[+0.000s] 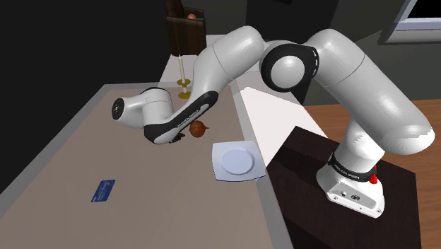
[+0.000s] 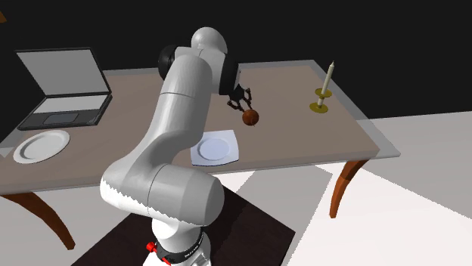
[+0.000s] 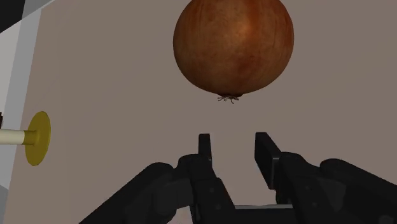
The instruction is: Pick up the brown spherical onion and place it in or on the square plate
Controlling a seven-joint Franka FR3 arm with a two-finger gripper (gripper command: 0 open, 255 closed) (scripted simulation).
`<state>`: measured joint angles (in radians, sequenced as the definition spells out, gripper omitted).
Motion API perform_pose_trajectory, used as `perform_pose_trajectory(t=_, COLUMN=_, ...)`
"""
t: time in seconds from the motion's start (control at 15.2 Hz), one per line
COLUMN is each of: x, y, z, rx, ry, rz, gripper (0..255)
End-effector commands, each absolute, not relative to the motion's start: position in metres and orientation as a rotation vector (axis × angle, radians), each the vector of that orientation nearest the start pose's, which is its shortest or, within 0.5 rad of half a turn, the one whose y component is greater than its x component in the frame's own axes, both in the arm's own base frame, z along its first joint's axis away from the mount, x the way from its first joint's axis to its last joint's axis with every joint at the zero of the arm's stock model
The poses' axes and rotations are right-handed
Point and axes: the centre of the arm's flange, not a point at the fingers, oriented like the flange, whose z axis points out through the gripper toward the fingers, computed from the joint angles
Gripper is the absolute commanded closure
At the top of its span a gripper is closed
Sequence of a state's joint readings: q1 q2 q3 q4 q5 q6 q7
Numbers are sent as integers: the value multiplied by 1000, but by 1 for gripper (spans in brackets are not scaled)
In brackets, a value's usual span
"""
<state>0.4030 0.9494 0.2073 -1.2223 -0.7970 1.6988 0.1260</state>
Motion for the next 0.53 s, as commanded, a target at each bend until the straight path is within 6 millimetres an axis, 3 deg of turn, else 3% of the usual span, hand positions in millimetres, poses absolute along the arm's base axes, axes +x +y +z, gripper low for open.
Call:
perform_pose_trajectory(t=0.0, x=643, y=301, z=206, rx=2422, ry=739, rz=-186, gripper=0)
perform_pose_trajectory(t=0.13, x=635, y=259, z=239, rx=2671, ry=447, rz=-39, gripper=0)
perform_pose_trajectory(t=0.33, x=598, y=192, z=267, rx=2970, ry=-62, rz=207, gripper=0)
perform_pose_trajectory(t=0.46, x=598, y=190, z=262, rx=2974, ry=-70, rz=211, gripper=0)
